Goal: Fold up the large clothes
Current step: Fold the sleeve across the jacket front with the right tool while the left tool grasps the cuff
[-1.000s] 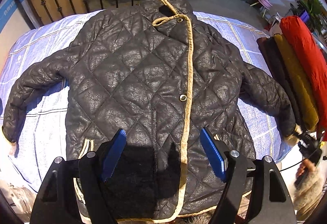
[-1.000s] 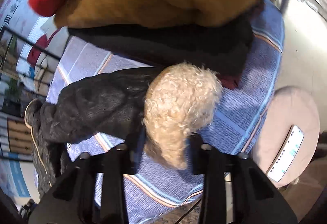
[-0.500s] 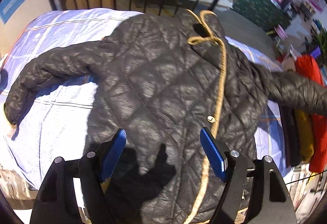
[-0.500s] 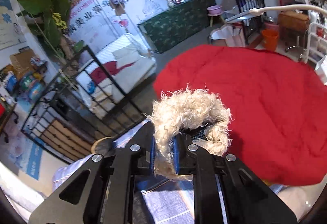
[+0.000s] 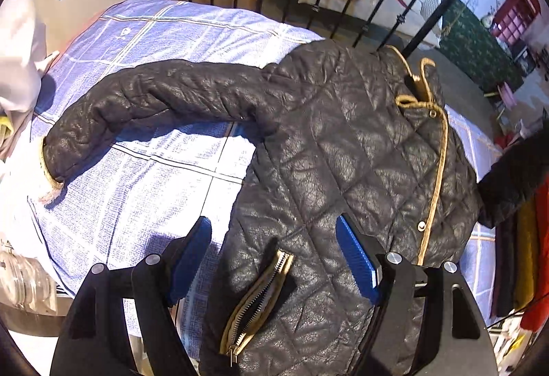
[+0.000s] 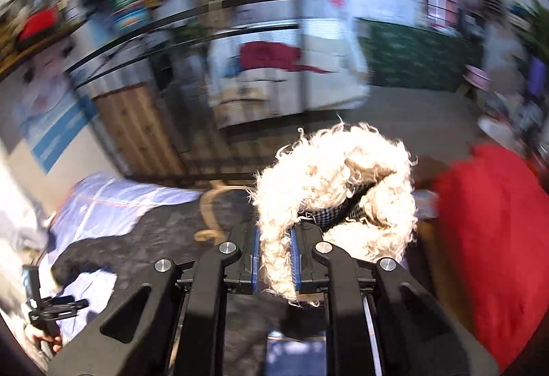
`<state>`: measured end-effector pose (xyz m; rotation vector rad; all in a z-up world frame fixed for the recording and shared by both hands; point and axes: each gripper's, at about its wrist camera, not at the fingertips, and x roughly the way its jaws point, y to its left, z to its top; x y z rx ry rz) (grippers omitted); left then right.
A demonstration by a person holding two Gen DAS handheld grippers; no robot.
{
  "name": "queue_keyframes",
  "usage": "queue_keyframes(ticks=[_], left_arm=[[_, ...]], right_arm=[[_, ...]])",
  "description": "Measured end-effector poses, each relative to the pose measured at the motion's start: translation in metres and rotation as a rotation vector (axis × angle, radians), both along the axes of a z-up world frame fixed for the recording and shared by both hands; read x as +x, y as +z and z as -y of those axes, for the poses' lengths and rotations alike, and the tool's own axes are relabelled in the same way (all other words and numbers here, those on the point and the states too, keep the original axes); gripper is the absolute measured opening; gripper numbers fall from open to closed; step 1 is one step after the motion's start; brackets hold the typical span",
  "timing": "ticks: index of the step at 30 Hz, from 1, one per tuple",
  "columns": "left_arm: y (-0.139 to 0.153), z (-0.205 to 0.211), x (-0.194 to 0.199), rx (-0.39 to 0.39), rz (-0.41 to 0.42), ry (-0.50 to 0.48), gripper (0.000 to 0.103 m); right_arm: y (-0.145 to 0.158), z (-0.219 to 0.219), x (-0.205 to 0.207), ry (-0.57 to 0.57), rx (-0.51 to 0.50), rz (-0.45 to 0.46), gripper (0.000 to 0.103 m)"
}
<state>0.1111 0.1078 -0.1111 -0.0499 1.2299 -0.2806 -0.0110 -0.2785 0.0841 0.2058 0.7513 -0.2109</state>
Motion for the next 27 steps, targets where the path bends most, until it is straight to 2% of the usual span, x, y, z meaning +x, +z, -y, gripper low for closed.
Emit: queue_keyframes(ticks=[4,7,9,10,11,12,13,16,18,21,25,27], left_arm=[[0.003,-0.007,0.001,-0.010,0.015,0.010,0.073],[0.002,-0.013,0.002,0.005,0.024,0.013,0.073],[0.001,-0.019,0.005,0.007,0.024,0.022,0.073],[0.000,-0.023,0.006,0.008,0.022,0.027,0.073],[-0.001,-0.026,0.008,0.011,0.020,0.034,0.073],[-0.002,-0.029,0.010,0.012,0.019,0.041,0.073],[-0.003,-0.032,0.012,0.010,0.017,0.048,0.073],[-0.006,-0.036,0.021,-0.005,0.006,0.060,0.073],[-0.009,-0.032,0.028,-0.021,-0.007,0.049,0.073],[-0.014,-0.013,0.041,-0.057,-0.018,-0.005,0.073],[-0.027,0.027,0.065,-0.112,-0.053,-0.091,0.073],[-0.038,0.052,0.080,-0.132,-0.075,-0.127,0.073]], right_arm=[[-0.030,-0.103,0.070,0.217,-0.022,-0.066,0.014],[-0.067,-0.171,0.110,0.304,-0.058,-0.128,0.015],[-0.097,-0.201,0.138,0.324,-0.102,-0.191,0.020],[-0.112,-0.218,0.145,0.329,-0.104,-0.213,0.027],[-0.125,-0.233,0.147,0.338,-0.099,-0.236,0.051],[-0.132,-0.242,0.151,0.341,-0.099,-0.255,0.066],[-0.140,-0.249,0.150,0.348,-0.082,-0.262,0.075],[-0.146,-0.250,0.139,0.393,0.014,-0.254,0.075],[-0.147,-0.244,0.127,0.372,0.021,-0.252,0.075],[-0.141,-0.193,0.102,0.256,0.070,-0.275,0.075],[-0.163,-0.102,0.062,0.027,0.193,-0.346,0.075],[-0.174,-0.063,0.036,-0.079,0.210,-0.379,0.075]])
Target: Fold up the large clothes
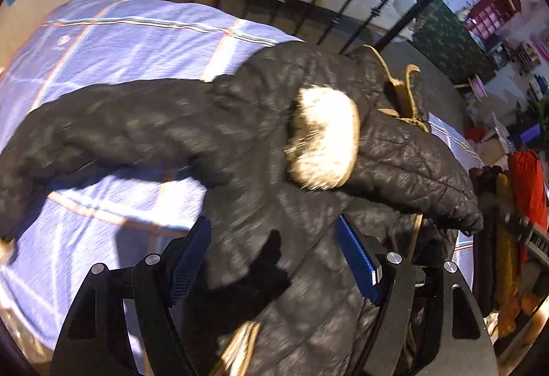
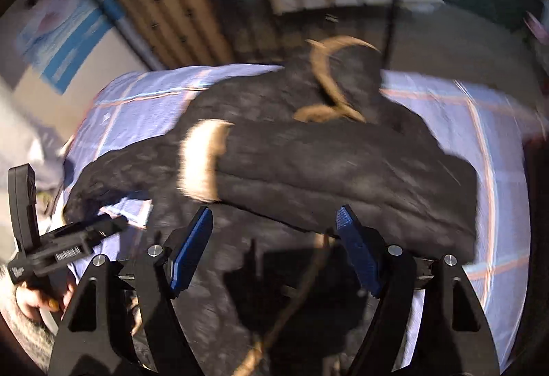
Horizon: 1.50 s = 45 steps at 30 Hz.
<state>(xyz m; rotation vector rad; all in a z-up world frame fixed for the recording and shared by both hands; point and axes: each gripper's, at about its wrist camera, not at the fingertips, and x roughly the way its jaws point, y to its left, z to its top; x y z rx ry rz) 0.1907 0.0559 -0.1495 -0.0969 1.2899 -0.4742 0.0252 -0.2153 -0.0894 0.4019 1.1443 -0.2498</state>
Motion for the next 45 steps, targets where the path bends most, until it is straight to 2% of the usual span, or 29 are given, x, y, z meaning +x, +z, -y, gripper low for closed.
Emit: queue_keyframes(ticks=[5,8,10,11,12,15,17,19,21,23,25,28,30,31,32,33,34,38,40,42,44,45], left_arm=[[-0.034,0.061,0.035,-0.001,-0.036,-0.078,0.073],[-0.058,0.087,0.050,0.008,-0.069,-0.084,0.073],[-0.070,0.100,0.054,0.008,-0.075,-0.095,0.064],[-0.069,0.105,0.053,0.012,-0.054,-0.102,0.056],[-0.066,0.108,0.051,0.015,-0.028,-0.112,0.045],[-0.041,0.101,0.044,-0.023,0.035,-0.116,0.031],[-0.007,0.082,0.042,-0.091,0.111,-0.076,0.029],[0.025,0.062,0.044,-0.105,0.196,-0.039,0.028],[0.046,0.043,0.049,-0.072,0.269,0.014,0.028],[0.047,0.029,0.057,-0.021,0.295,0.037,0.028],[0.030,0.024,0.063,0.063,0.272,0.022,0.028],[0.005,0.022,0.060,0.075,0.187,0.010,0.028],[0.000,0.027,0.054,0.082,0.180,-0.004,0.028],[0.000,0.027,0.053,0.081,0.180,-0.005,0.028],[0.001,0.030,0.052,0.073,0.177,-0.006,0.028],[0.001,0.032,0.052,0.066,0.177,-0.008,0.028],[0.003,0.035,0.051,0.063,0.178,-0.010,0.028],[-0.002,0.049,0.043,0.074,0.166,-0.062,0.028],[-0.021,0.062,0.036,0.135,0.147,-0.107,0.028],[-0.048,0.072,0.031,0.220,0.117,-0.149,0.029],[-0.068,0.080,0.027,0.292,0.109,-0.199,0.031],[-0.068,0.082,0.026,0.311,0.119,-0.209,0.034]], right_arm=[[-0.022,0.061,-0.058,-0.176,0.015,-0.082,0.075],[-0.034,0.080,-0.086,-0.253,0.045,-0.114,0.075],[-0.043,0.085,-0.097,-0.279,0.057,-0.133,0.075],[-0.047,0.087,-0.101,-0.289,0.066,-0.142,0.075],[-0.053,0.090,-0.105,-0.302,0.082,-0.149,0.075],[-0.065,0.095,-0.109,-0.324,0.131,-0.133,0.075],[-0.071,0.098,-0.104,-0.327,0.140,-0.133,0.075],[-0.072,0.099,-0.097,-0.316,0.143,-0.123,0.075],[-0.075,0.097,-0.086,-0.288,0.136,-0.122,0.075],[-0.079,0.093,-0.074,-0.258,0.132,-0.128,0.075],[-0.086,0.089,-0.061,-0.222,0.121,-0.132,0.075],[-0.091,0.087,-0.043,-0.186,0.052,-0.127,0.075],[-0.098,0.087,-0.031,-0.150,0.045,-0.140,0.075],[-0.100,0.086,-0.026,-0.130,0.037,-0.142,0.065],[-0.100,0.086,-0.024,-0.110,0.008,-0.141,0.043],[-0.099,0.089,-0.023,-0.119,-0.025,-0.149,0.041],[-0.096,0.097,-0.028,-0.161,-0.021,-0.133,0.034],[-0.092,0.134,-0.066,-0.353,0.100,-0.056,0.028],[-0.104,0.142,-0.076,-0.395,0.151,-0.069,0.027],[-0.128,0.150,-0.083,-0.445,0.262,-0.095,0.028],[-0.131,0.155,-0.085,-0.483,0.298,-0.102,0.035],[-0.127,0.155,-0.085,-0.479,0.284,-0.107,0.044]])
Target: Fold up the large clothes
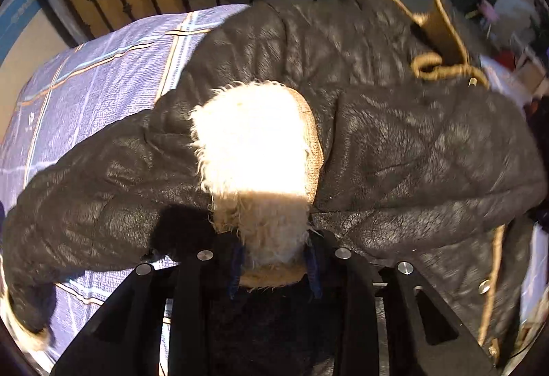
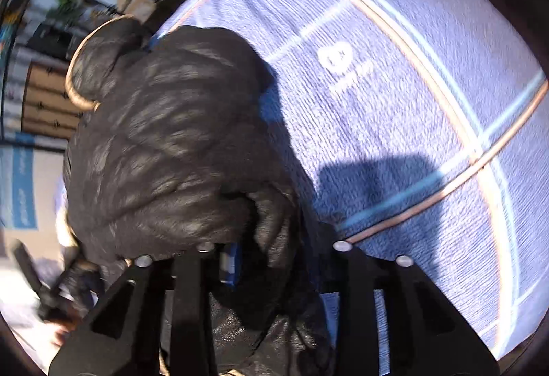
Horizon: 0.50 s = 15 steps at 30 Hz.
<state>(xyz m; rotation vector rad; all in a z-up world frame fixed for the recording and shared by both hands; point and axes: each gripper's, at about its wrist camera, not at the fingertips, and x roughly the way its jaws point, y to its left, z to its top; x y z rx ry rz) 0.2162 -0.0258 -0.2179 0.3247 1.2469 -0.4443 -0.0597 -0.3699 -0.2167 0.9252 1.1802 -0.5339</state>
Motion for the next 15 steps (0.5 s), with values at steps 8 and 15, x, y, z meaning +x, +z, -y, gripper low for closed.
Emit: queue_keyframes(ticks=[8,15], left_arm=[[0.068,-0.055,-0.008,-0.148,0.038,0.179,0.062],[0.078,-0.010,-0.014,-0.236,0.046,0.118,0.063]], right_arm=[[0.079,-0.021,-0.015,0.086,-0.192,-0.074,0.065],[0.101,-0.084,0.076,0.493,-0.327,0.082,0.069]])
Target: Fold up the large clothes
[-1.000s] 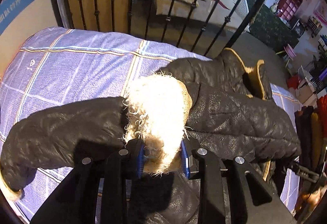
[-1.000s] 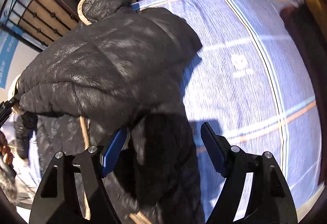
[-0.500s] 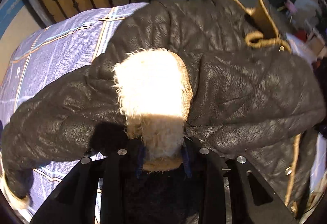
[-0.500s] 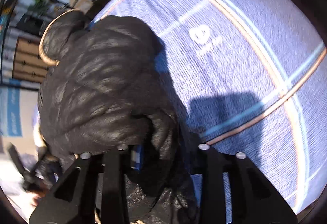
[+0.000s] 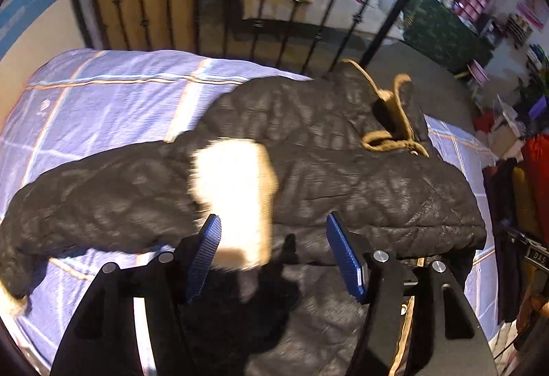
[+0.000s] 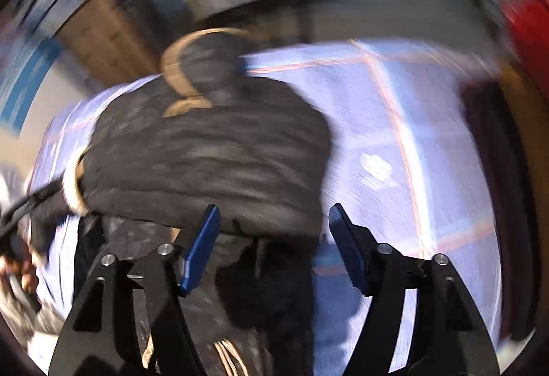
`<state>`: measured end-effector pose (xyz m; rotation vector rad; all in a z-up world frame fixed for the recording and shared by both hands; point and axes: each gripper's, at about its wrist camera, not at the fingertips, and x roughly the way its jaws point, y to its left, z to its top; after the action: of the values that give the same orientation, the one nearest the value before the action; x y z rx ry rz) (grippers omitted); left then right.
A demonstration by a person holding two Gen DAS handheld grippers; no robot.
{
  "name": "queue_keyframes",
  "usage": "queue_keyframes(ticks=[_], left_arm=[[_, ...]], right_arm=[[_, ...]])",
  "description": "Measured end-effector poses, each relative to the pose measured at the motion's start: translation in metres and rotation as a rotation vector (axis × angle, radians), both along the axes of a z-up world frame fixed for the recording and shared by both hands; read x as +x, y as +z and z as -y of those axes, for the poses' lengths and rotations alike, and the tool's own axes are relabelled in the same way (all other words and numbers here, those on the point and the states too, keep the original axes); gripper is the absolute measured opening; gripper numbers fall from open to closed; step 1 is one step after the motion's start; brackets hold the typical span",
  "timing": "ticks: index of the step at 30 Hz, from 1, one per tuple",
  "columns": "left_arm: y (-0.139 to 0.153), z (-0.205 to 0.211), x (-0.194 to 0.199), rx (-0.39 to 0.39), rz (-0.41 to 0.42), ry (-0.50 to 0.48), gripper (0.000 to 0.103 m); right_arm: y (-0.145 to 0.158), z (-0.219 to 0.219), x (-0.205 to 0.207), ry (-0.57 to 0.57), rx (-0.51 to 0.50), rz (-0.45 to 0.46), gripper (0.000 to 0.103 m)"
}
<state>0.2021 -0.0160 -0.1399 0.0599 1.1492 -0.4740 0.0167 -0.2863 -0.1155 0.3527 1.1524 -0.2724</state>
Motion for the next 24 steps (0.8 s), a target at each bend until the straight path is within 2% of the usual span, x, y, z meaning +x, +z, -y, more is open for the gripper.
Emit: queue_keyframes(ticks=[3,5,7,9,11,15,17,19,22,24], left_arm=[[-0.032,0.030,0.008,0.074,-0.046,-0.017,0.063],[-0.060,0.039,0.016,0.130,-0.093,-0.029,0.063],[-0.073,0.044,0.020,0.166,-0.103,-0.064,0.063],[-0.077,0.055,0.020,0.224,-0.092,-0.109,0.065],[-0.080,0.062,0.020,0.253,-0.095,-0.118,0.071],[-0.089,0.073,0.016,0.271,-0.085,-0.123,0.090],[-0.093,0.081,0.012,0.321,-0.064,-0.128,0.091],[-0.092,0.082,0.011,0.334,-0.064,-0.116,0.092],[-0.082,0.077,0.011,0.297,-0.087,-0.113,0.092],[-0.062,0.064,0.008,0.234,-0.079,-0.103,0.092]], right_arm=[[-0.026,-0.016,0.031,0.075,-0.023,-0.049,0.070],[-0.058,-0.015,0.047,0.065,-0.031,-0.144,0.074],[-0.091,-0.010,0.054,0.045,0.015,-0.199,0.074],[-0.109,-0.010,0.061,0.043,0.022,-0.239,0.075],[-0.114,-0.010,0.068,0.045,0.009,-0.263,0.076],[-0.121,-0.009,0.079,0.031,0.021,-0.299,0.076],[-0.122,-0.008,0.081,0.025,0.024,-0.295,0.077],[-0.121,-0.009,0.082,0.028,0.011,-0.299,0.077],[-0.115,-0.010,0.080,0.030,0.014,-0.303,0.077],[-0.102,-0.012,0.071,0.019,0.011,-0.281,0.077]])
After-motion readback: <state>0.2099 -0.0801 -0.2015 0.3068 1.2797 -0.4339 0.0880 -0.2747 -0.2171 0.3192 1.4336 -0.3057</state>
